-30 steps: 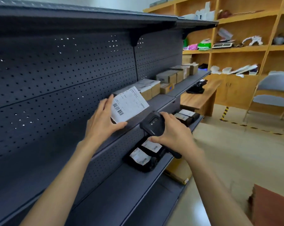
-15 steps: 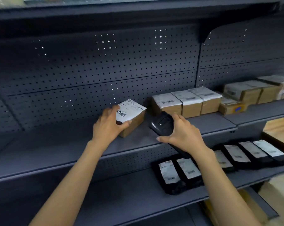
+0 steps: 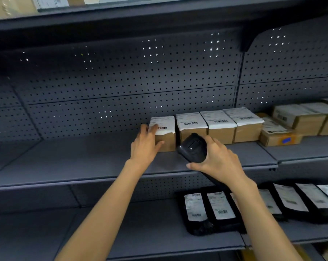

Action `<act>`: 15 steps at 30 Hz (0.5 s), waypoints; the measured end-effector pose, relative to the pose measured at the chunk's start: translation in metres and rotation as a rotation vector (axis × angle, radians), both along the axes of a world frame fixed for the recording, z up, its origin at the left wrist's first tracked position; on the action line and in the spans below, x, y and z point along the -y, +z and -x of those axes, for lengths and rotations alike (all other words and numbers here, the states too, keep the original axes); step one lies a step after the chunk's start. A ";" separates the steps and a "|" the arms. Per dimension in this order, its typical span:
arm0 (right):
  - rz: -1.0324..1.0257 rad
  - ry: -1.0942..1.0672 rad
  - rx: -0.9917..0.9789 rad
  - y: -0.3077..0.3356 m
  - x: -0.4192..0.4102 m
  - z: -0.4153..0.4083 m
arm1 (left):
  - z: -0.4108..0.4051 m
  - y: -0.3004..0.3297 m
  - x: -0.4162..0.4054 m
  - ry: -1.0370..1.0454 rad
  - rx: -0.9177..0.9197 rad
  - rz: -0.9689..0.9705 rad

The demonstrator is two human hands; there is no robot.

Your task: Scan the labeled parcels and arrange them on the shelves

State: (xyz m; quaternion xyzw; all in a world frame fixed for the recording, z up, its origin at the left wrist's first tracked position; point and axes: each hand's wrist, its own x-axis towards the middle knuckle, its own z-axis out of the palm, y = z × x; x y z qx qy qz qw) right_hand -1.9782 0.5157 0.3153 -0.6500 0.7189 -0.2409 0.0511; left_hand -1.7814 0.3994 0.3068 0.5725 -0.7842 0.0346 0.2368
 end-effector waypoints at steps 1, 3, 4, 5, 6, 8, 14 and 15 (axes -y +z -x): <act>0.000 0.008 0.001 0.000 0.000 0.001 | 0.003 -0.001 0.001 0.004 0.013 0.001; 0.001 0.028 -0.004 -0.001 0.001 0.000 | 0.006 -0.002 0.003 0.000 0.042 0.015; 0.006 0.040 -0.009 -0.001 0.002 -0.002 | 0.006 -0.003 0.003 -0.008 0.055 0.025; 0.011 0.054 -0.012 -0.002 0.003 -0.004 | 0.004 -0.003 0.003 -0.018 0.064 0.032; 0.013 0.068 -0.013 -0.001 0.005 -0.007 | 0.001 -0.004 0.003 -0.029 0.067 0.035; 0.012 0.102 -0.015 -0.001 0.009 -0.019 | -0.013 -0.004 0.001 -0.047 0.057 0.036; 0.014 0.242 -0.016 0.003 0.030 -0.089 | -0.102 -0.001 -0.010 0.047 0.078 0.146; 0.017 0.271 -0.014 0.004 0.034 -0.106 | -0.123 -0.001 -0.012 0.078 0.094 0.161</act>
